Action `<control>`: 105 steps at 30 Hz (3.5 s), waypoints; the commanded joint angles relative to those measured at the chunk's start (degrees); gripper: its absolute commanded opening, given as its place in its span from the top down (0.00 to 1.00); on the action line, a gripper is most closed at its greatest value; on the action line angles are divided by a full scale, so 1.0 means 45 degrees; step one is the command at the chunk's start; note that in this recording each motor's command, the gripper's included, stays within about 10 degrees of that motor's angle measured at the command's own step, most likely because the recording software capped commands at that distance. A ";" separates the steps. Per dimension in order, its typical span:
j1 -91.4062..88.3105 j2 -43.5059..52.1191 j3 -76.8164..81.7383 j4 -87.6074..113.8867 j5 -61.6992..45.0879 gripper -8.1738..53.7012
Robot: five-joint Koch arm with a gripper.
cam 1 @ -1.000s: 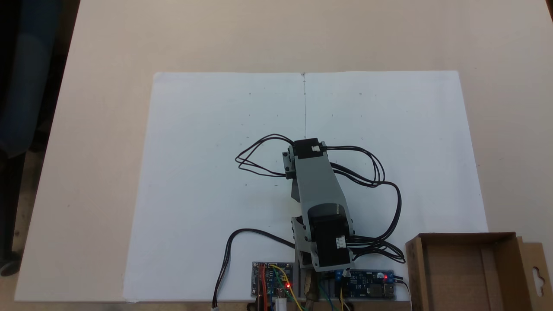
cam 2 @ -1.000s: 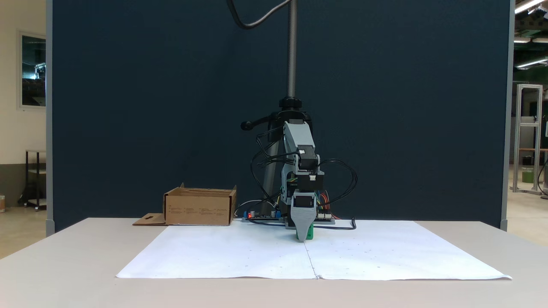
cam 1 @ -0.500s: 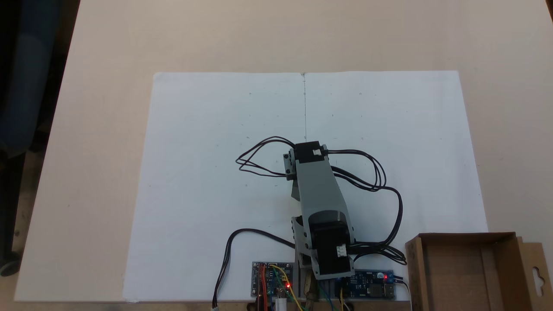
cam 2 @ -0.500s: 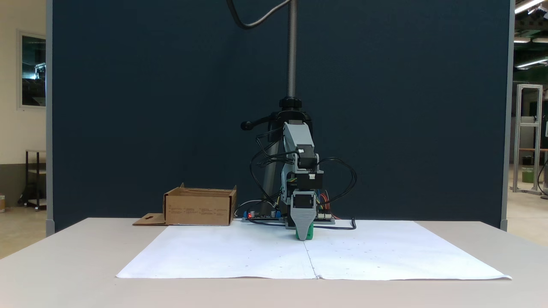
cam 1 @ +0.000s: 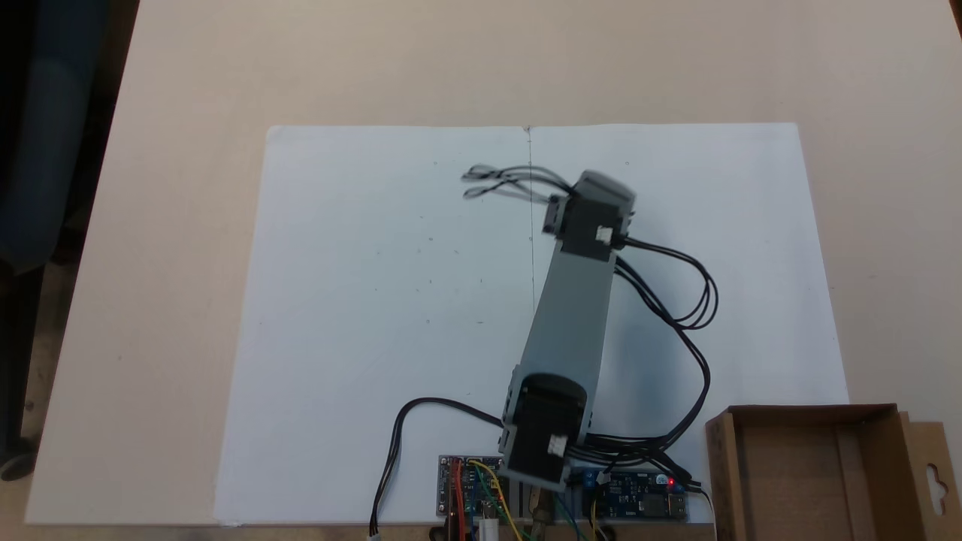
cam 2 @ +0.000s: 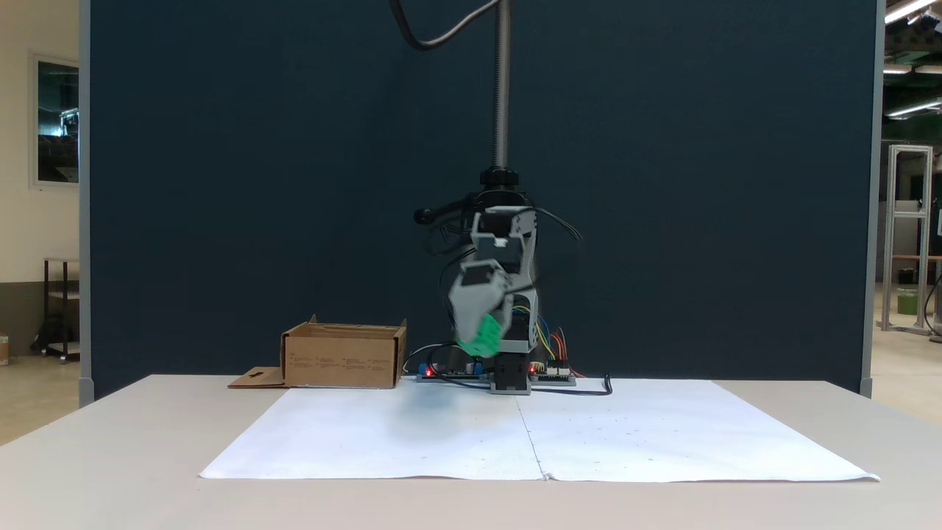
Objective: Grasp a green dice and put it in the bin.
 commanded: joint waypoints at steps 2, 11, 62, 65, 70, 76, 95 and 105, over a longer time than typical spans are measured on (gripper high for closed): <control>0.1504 -0.0527 -0.2324 -0.0410 -0.1660 0.67; 0.6484 -0.2637 -0.8848 0.3945 -0.2812 0.67; 1.9512 -0.9492 -1.3086 0.9727 -0.8613 0.55; 1.9434 -0.9551 -1.2676 0.9473 -0.8516 0.29; 1.9199 -0.9531 -1.2598 0.8809 -0.8418 0.15; 1.8516 -0.8516 -1.2617 0.6484 -0.5977 0.20; 0.8086 -0.2520 -1.0605 0.5488 -0.2852 0.21; 0.0605 -0.1113 -0.6406 0.1684 -0.2852 0.17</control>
